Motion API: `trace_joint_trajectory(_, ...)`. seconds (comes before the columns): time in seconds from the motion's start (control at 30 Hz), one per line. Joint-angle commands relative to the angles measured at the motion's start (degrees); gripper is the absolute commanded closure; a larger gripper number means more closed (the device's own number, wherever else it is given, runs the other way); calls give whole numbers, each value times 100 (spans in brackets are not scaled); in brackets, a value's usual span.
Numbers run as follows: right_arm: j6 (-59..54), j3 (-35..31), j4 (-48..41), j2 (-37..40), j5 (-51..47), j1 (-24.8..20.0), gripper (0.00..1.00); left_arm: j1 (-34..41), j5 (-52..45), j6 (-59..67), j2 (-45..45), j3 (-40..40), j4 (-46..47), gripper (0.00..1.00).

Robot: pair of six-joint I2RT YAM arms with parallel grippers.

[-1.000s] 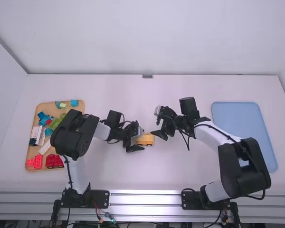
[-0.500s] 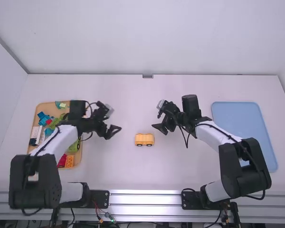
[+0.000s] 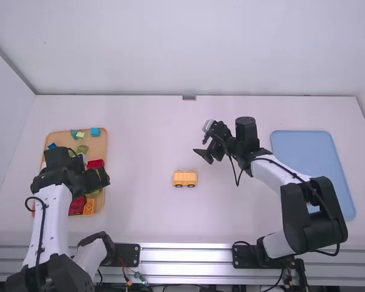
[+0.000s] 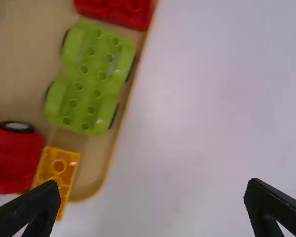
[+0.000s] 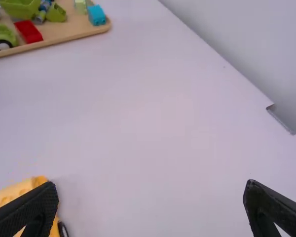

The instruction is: Assemble lego blocks to make yellow taxi

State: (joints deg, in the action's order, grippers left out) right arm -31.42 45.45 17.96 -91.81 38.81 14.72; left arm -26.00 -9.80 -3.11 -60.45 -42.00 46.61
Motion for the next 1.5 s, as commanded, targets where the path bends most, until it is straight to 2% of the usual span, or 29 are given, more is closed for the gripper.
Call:
trace_joint_trajectory(0.0, 323, -39, 94, 52, 33, -81, 1, -44, 470, 400, 76, -37, 96, 0)
trace_joint_trajectory(0.23, 424, -39, 358, 52, 35, -131, 1, -114, 721, 636, -144, -37, -431, 1)
trace_joint_trajectory(0.3, 424, -39, 498, 52, 35, -118, 1, -256, 385, 564, -442, -37, -223, 1)
trace_joint_trajectory(0.57, 684, -39, 1019, 52, 28, -129, 1, -863, 258, 249, -1257, -149, 144, 1)
trace_joint_trajectory(0.77, 680, -39, 1220, 52, 33, -129, 1, -868, -271, 800, -1755, -396, 166, 1)
trace_joint_trajectory(1.03, 1071, -39, 1351, 52, 33, -271, 1, -883, -273, -52, -2551, -732, 35, 1)
trace_joint_trajectory(1.27, 1067, -42, 1290, 52, 55, -321, 1, -868, -284, -2581, -2677, -929, -262, 1)
trace_joint_trajectory(1.47, 1067, -42, 1290, 52, 52, -293, 1, -855, 437, -3333, -2677, -1169, 420, 1)
